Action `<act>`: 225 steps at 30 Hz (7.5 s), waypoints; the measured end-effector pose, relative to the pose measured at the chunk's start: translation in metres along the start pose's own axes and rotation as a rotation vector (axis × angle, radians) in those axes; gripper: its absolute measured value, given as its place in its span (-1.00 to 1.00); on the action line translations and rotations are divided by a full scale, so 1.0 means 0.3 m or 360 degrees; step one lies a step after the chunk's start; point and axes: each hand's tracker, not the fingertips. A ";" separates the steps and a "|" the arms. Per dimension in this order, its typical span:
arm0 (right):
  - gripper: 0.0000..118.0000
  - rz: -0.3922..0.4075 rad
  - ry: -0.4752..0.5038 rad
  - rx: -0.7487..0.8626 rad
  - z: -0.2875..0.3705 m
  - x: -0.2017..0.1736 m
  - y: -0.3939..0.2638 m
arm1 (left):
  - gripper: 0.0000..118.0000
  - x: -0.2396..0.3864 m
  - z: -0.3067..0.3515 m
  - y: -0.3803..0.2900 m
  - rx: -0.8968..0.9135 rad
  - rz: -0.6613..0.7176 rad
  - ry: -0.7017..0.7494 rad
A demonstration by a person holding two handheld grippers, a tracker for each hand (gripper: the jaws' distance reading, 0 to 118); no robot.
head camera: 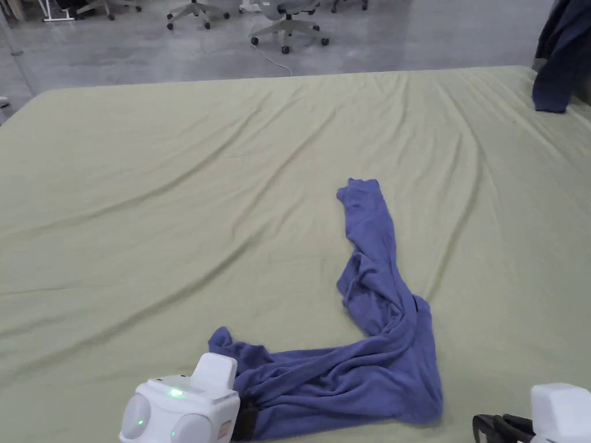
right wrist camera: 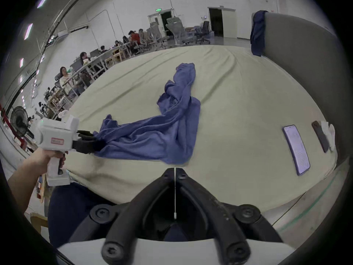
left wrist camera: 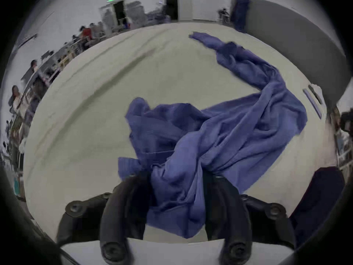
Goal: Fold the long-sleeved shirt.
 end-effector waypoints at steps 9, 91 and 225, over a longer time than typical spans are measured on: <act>0.94 -0.0196 0.0032 -0.0189 -0.376 0.095 0.116 | -0.65 -0.038 0.246 0.032 0.0203 0.0178 -0.0220; -0.74 0.0232 0.0016 -0.0055 -0.404 -0.004 0.306 | -0.66 -0.247 0.085 0.088 0.0105 0.0732 -0.0526; -0.88 0.0118 -0.0406 0.0562 -0.441 0.037 1.405 | -0.83 -0.625 -0.038 1.172 0.0480 0.0674 -0.0084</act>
